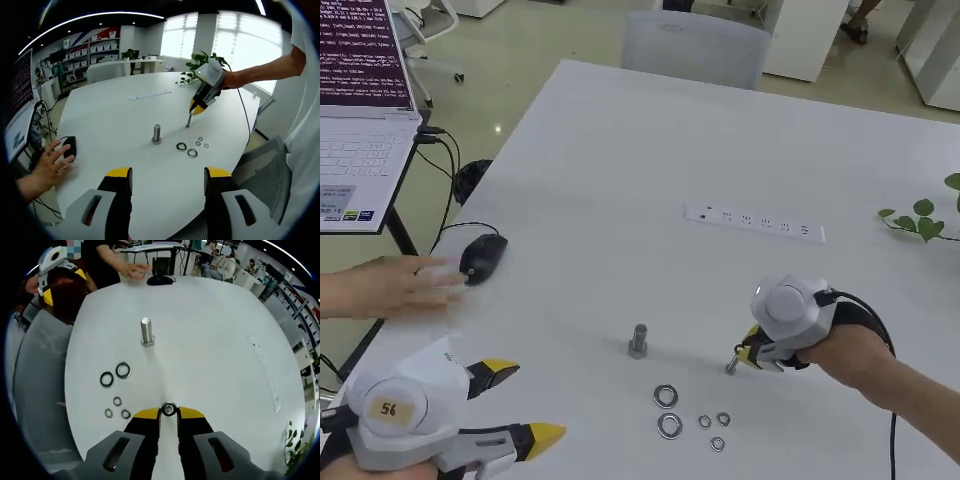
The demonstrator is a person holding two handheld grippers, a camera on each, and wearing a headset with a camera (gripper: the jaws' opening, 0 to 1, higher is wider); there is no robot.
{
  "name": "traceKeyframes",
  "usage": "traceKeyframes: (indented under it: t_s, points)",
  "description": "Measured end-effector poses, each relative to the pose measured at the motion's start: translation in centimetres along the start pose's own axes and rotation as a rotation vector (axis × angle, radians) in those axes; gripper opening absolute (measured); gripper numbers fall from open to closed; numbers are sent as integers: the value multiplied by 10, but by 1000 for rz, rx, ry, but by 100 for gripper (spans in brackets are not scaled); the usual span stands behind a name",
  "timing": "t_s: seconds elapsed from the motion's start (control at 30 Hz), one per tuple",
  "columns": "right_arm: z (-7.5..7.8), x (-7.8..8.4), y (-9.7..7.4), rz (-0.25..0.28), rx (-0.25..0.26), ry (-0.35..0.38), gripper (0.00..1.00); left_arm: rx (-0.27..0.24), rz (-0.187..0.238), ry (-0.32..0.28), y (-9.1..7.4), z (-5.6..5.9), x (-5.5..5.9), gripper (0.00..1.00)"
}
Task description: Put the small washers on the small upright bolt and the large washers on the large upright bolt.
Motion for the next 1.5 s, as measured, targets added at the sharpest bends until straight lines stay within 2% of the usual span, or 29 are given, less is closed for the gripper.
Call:
traceKeyframes:
  t_s: [0.87,1.5]
  points:
    - [-1,6,8,-19,-9,9,14,-9,0,-5,-3,-1,1,57]
    - [-2,17,25,-48,-17,20,14,-19,-3,-7,-7,-2,3,57]
Point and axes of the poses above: the centre of the closed fingertips' face, and the gripper's own axes: y roughly forward along the fingers, z roughly to its right, x roughly out of its underside, the point moved 4 cm from there along -y, roughly backward along the fingers, and after that the axes turned 13 degrees about z, right-handed, at the moved point
